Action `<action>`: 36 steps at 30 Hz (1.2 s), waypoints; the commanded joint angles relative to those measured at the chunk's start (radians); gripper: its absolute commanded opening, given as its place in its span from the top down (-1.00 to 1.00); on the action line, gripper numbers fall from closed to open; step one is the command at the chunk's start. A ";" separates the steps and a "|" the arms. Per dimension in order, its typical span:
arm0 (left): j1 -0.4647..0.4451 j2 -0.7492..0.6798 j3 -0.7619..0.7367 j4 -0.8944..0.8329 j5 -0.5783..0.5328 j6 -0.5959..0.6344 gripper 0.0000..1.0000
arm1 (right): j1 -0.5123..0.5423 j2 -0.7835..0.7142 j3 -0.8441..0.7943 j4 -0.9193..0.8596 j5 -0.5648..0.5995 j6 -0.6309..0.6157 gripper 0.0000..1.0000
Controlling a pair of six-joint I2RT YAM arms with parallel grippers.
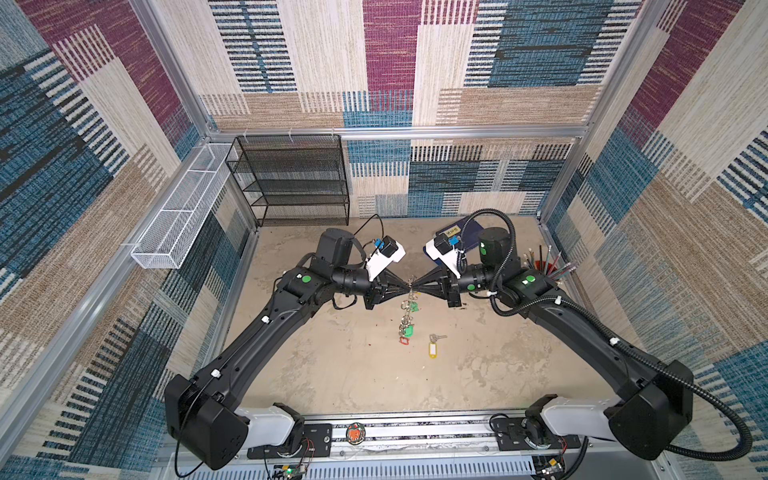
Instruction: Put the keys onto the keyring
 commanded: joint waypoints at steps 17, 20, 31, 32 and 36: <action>0.001 -0.151 -0.236 0.427 -0.034 -0.261 1.00 | -0.074 -0.088 -0.087 0.233 0.016 0.131 0.08; 0.001 -0.176 -0.279 0.535 -0.056 -0.345 1.00 | -0.081 -0.108 -0.108 0.264 0.019 0.158 0.06; -0.008 -0.207 -0.421 0.925 -0.109 -0.635 1.00 | -0.076 -0.083 -0.138 0.368 -0.068 0.245 -0.01; -0.012 -0.206 -0.431 0.947 -0.118 -0.648 1.00 | -0.073 -0.079 -0.136 0.373 -0.069 0.244 -0.02; -0.035 -0.204 -0.479 1.056 -0.140 -0.699 1.00 | -0.060 -0.058 -0.119 0.395 -0.079 0.251 -0.05</action>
